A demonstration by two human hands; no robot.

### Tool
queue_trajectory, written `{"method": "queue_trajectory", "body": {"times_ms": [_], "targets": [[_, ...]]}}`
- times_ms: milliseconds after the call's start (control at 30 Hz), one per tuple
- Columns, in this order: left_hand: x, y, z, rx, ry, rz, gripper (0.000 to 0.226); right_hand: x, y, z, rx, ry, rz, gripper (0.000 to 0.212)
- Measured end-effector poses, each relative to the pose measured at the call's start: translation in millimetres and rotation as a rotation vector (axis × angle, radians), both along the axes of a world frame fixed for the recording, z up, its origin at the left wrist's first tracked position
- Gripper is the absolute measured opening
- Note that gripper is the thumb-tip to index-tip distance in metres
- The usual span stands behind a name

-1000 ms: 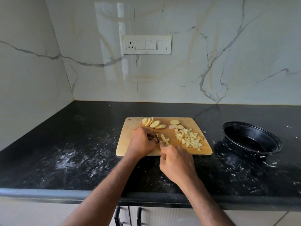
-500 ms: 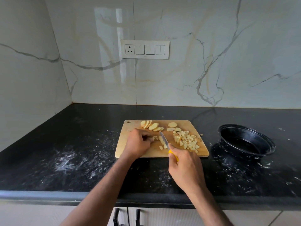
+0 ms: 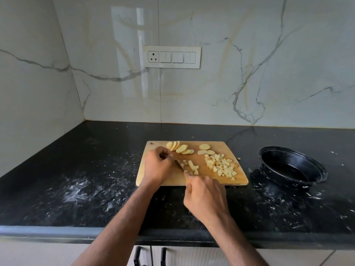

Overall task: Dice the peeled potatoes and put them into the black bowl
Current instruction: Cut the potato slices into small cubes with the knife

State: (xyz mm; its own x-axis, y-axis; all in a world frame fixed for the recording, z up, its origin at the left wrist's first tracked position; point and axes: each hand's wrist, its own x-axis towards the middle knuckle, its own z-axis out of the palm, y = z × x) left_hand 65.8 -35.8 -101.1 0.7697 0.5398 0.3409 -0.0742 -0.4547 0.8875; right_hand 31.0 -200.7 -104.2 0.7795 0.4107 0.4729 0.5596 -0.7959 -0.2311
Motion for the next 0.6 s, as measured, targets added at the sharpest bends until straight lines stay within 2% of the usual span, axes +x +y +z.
{"method": "queue_trajectory", "body": {"times_ms": [267, 367, 500, 600], "targets": [[0, -1, -3, 0.051, 0.028, -0.076, 0.012, 4, -15, 1, 0.190, 0.073, -0.337, 0.037], [1, -1, -4, 0.071, 0.037, -0.089, 0.010, 6, -15, 0, 0.222, 0.070, -0.297, 0.040], [4, 0, -5, 0.098, 0.043, -0.090, 0.011, 4, -11, 0, 0.143, 0.061, -0.162, 0.041], [4, -1, -5, 0.119, 0.058, -0.088, 0.009, 3, -9, 2, 0.083, 0.074, -0.182, 0.037]]}}
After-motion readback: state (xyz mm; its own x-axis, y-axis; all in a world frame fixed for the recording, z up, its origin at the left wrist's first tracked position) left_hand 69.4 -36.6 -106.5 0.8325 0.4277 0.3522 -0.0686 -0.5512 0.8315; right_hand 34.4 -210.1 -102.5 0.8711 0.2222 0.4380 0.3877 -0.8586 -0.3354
